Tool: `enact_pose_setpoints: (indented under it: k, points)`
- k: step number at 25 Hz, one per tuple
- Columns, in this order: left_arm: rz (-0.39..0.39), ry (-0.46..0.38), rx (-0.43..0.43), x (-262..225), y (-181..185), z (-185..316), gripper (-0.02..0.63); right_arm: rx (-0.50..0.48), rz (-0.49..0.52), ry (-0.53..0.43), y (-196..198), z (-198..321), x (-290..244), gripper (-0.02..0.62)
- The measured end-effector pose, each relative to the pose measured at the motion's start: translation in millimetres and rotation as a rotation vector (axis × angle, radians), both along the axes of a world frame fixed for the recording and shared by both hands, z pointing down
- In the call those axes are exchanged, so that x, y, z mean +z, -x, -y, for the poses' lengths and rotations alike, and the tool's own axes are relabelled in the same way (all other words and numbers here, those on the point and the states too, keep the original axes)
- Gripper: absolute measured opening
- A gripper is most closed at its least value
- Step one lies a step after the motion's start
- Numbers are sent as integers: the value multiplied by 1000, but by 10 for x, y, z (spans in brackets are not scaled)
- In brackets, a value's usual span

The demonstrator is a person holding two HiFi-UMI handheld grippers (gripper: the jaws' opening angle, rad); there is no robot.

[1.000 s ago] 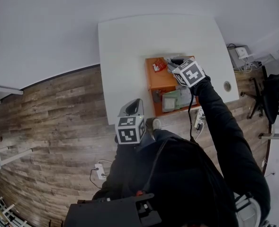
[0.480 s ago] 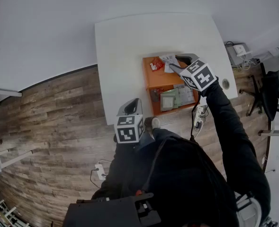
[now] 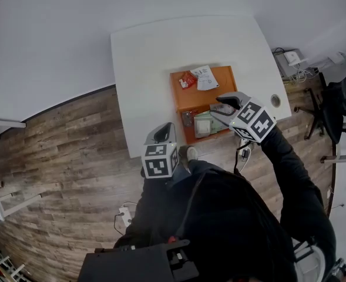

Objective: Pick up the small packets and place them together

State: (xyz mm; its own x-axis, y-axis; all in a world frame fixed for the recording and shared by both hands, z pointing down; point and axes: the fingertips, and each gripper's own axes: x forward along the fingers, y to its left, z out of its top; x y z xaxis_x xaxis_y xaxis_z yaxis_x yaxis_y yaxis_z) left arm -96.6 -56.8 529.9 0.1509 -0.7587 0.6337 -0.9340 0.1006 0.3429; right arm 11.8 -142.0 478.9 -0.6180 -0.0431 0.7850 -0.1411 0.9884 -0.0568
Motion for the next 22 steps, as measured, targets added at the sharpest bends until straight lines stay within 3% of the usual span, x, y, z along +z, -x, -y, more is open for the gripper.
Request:
enact_pose_setpoints:
  k: [8,22]
  points:
    - [0,4,-7,14,5,-26,-3,-99,-169,108,-162,-425,713,175]
    - [-4,20,-48,70,102,-124,-3,-185,-329,85,-128,-520,1320,173]
